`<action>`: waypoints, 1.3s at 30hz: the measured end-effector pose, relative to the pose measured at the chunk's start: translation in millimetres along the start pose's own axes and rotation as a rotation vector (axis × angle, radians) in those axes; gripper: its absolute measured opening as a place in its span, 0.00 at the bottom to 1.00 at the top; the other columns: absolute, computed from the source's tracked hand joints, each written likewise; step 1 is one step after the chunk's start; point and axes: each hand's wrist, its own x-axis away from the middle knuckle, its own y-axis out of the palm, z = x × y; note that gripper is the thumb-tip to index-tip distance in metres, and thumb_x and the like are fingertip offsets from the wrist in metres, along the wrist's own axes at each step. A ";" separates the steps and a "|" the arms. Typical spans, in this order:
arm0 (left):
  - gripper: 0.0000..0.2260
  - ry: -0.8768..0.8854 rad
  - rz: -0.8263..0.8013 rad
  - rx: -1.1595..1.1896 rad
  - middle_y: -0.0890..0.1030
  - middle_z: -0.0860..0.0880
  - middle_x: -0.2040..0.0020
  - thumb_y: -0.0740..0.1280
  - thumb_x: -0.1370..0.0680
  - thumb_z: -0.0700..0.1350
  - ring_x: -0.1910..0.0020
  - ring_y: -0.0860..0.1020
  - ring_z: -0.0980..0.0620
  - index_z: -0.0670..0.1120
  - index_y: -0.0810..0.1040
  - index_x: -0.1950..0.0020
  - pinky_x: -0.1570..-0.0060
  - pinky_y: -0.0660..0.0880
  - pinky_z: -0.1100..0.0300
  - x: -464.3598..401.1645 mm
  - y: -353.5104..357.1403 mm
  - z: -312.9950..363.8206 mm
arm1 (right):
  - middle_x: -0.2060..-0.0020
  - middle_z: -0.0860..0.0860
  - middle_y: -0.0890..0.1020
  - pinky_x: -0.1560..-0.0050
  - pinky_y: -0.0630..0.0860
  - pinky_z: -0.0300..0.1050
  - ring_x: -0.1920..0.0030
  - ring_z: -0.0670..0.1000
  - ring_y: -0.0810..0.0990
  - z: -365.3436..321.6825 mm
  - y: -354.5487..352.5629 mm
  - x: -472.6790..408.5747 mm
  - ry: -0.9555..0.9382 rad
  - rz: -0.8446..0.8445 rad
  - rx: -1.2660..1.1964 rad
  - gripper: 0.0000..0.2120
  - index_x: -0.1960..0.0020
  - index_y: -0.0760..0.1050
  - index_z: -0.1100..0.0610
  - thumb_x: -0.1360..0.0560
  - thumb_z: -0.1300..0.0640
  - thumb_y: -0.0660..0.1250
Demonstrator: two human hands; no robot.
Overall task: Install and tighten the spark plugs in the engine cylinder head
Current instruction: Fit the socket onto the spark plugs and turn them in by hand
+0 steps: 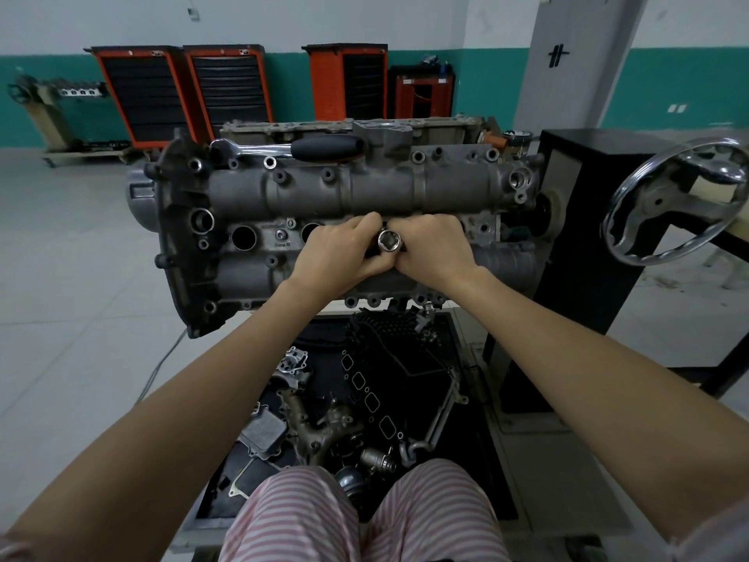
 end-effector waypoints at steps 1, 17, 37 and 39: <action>0.14 0.004 0.000 -0.007 0.75 0.45 0.73 0.62 0.27 0.51 0.78 0.74 0.42 0.40 0.70 0.65 0.76 0.59 0.64 0.1 0.7 -0.8 | 0.72 0.60 0.79 0.70 0.61 0.43 0.72 0.62 0.78 -0.2 -0.5 0.8 -0.002 0.034 -0.023 0.06 0.68 0.74 0.62 0.36 0.62 0.70; 0.15 -0.026 -0.021 0.063 0.75 0.42 0.68 0.59 0.28 0.49 0.79 0.72 0.40 0.37 0.70 0.62 0.78 0.61 0.61 0.1 -2.4 3.2 | 0.72 0.59 0.79 0.71 0.61 0.43 0.73 0.62 0.77 0.5 2.7 1.7 -0.040 0.089 -0.006 0.06 0.65 0.75 0.62 0.35 0.60 0.70; 0.15 -0.034 -0.041 0.074 0.74 0.42 0.68 0.59 0.28 0.51 0.78 0.72 0.40 0.38 0.70 0.62 0.77 0.62 0.60 0.1 -2.9 2.3 | 0.74 0.60 0.78 0.72 0.64 0.43 0.75 0.63 0.76 0.5 -1.6 0.6 -0.033 0.073 -0.030 0.07 0.68 0.74 0.63 0.38 0.62 0.71; 0.15 -0.028 -0.039 0.056 0.74 0.44 0.69 0.61 0.28 0.52 0.77 0.73 0.41 0.39 0.69 0.63 0.76 0.61 0.61 0.3 -1.2 0.1 | 0.78 0.59 0.76 0.74 0.63 0.40 0.79 0.61 0.75 -1.1 -2.4 1.2 -0.049 0.076 -0.023 0.10 0.72 0.73 0.62 0.43 0.64 0.74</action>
